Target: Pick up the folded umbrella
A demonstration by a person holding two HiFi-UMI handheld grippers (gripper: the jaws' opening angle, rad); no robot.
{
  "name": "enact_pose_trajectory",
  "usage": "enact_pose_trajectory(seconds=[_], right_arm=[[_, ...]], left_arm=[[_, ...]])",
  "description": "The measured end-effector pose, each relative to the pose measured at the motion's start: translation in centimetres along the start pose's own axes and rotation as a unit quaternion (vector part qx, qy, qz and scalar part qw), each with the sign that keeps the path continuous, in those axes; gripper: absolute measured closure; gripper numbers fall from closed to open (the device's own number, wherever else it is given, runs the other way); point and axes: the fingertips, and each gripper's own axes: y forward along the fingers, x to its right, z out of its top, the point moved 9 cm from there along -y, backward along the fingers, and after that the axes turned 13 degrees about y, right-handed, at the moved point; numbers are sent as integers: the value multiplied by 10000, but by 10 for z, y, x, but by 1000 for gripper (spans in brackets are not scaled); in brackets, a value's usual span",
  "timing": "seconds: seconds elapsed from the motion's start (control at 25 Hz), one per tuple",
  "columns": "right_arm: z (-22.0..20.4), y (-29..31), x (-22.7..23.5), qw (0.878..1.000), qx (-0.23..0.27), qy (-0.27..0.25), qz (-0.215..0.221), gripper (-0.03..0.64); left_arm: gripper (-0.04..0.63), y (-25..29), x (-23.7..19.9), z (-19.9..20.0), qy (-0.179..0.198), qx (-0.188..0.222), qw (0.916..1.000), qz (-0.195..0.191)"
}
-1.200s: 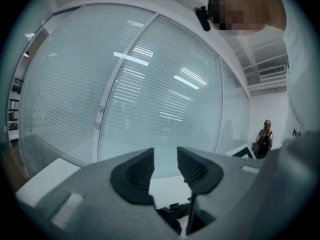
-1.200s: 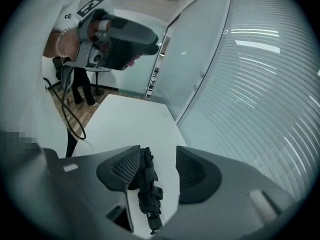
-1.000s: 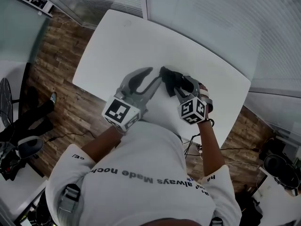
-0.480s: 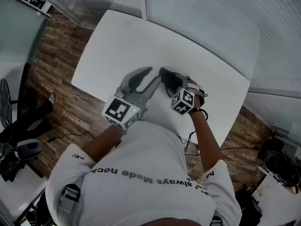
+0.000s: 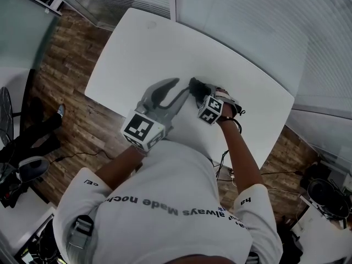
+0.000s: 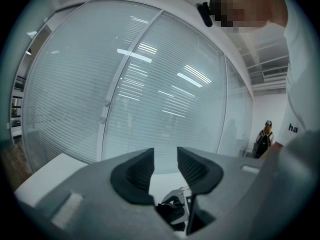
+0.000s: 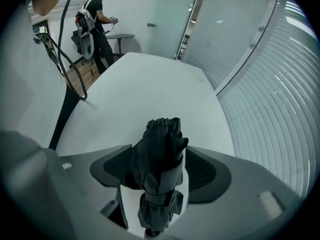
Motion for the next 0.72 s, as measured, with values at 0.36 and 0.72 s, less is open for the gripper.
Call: enact_pose_trajectory(seconds=[0.36, 0.72], right_arm=[[-1, 32, 8, 9992, -395, -99, 37, 258], [-2, 58, 19, 9969, -704, 20, 347, 247]], left_arm=[[448, -7, -4, -4, -48, -50, 10000, 26], [448, -7, -7, -6, -73, -76, 9999, 70]])
